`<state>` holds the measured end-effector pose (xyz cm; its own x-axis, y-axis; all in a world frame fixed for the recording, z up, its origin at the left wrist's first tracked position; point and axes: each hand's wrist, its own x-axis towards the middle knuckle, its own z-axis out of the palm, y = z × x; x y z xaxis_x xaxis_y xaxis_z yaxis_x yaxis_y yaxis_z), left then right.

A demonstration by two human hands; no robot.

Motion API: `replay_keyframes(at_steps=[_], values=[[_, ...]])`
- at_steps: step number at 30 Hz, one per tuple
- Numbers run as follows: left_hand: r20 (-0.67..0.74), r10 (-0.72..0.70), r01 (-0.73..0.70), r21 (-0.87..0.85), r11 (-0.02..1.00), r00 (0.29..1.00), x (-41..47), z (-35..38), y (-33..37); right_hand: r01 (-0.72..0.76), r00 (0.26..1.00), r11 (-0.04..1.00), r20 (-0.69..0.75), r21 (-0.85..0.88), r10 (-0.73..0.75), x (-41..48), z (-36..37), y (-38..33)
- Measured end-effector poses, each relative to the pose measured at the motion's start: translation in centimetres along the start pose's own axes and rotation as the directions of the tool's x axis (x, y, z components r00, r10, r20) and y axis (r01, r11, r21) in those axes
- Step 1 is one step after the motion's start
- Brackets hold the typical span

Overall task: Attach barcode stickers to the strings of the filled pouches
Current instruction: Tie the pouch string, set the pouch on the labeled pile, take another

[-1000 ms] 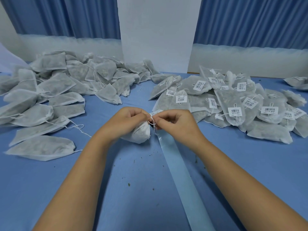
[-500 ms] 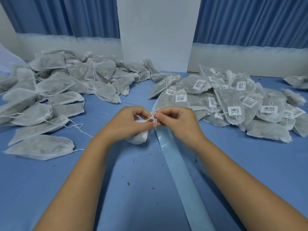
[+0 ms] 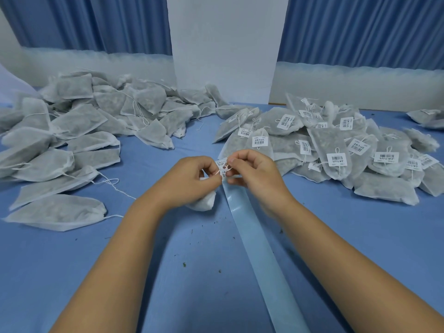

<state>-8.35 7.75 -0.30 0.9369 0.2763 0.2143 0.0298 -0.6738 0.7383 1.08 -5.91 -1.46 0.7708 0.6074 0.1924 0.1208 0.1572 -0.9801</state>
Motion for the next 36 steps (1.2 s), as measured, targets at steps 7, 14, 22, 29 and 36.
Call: replay_keyframes(at_steps=[7, 14, 22, 29, 36], values=[[-0.014, 0.080, -0.078, 0.092, 0.993, 0.997, 0.1, 0.7, 0.2, -0.084, 0.994, 0.993, -0.070, 0.077, 0.089, -0.1, 0.1, -0.5], [-0.051, 0.093, -0.081, 0.199, 0.977, 0.994, 0.3, 1.3, 0.4, -0.045, 0.993, 0.993, -0.114, -0.108, 0.032, -0.1, 0.0, 0.2], [0.022, 0.174, -0.173, 0.251, 0.952, 0.985, 0.2, 2.0, 0.6, 0.060, 0.978, 0.977, -0.184, -0.204, -0.099, 0.2, -0.5, 1.0], [-0.018, 0.197, -0.189, 0.207, 0.960, 0.980, 0.1, 1.9, 0.5, 0.095, 0.970, 0.982, -0.207, -0.163, -0.128, 0.5, -0.8, 0.8], [0.008, 0.122, -0.123, 0.055, 0.991, 0.992, 0.1, 1.3, 0.3, 0.156, 0.957, 0.970, -0.216, -0.187, -0.195, 0.7, -1.2, 0.5]])
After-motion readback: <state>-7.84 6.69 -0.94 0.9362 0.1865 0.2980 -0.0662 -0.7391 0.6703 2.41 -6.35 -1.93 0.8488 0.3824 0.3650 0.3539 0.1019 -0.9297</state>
